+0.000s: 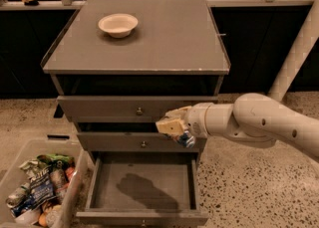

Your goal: Place redbull can into bottom drawer

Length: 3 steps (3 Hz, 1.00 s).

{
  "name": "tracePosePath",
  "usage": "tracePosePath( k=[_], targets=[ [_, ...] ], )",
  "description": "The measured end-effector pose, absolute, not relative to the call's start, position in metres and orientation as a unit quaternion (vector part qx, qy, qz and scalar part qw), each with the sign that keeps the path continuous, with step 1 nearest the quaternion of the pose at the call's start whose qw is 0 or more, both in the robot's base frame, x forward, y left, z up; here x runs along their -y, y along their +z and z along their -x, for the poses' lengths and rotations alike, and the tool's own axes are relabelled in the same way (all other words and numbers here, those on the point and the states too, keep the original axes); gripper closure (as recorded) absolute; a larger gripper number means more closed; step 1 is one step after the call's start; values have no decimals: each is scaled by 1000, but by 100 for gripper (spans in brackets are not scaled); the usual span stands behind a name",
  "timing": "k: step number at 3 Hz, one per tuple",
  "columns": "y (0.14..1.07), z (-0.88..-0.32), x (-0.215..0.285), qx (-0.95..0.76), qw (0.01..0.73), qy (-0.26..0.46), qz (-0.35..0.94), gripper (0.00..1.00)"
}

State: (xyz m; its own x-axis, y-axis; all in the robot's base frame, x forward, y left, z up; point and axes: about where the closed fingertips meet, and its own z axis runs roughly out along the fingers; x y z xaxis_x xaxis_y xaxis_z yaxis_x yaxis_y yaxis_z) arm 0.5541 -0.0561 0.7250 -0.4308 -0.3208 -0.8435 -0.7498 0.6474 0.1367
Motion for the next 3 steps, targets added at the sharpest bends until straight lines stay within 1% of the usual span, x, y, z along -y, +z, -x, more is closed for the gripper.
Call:
tracePosePath(
  k=[1, 2, 3],
  targets=[
    [708, -578, 59, -815, 404, 275, 311, 100],
    [708, -578, 59, -815, 404, 275, 311, 100],
    [666, -545, 47, -818, 383, 275, 330, 100]
  ],
)
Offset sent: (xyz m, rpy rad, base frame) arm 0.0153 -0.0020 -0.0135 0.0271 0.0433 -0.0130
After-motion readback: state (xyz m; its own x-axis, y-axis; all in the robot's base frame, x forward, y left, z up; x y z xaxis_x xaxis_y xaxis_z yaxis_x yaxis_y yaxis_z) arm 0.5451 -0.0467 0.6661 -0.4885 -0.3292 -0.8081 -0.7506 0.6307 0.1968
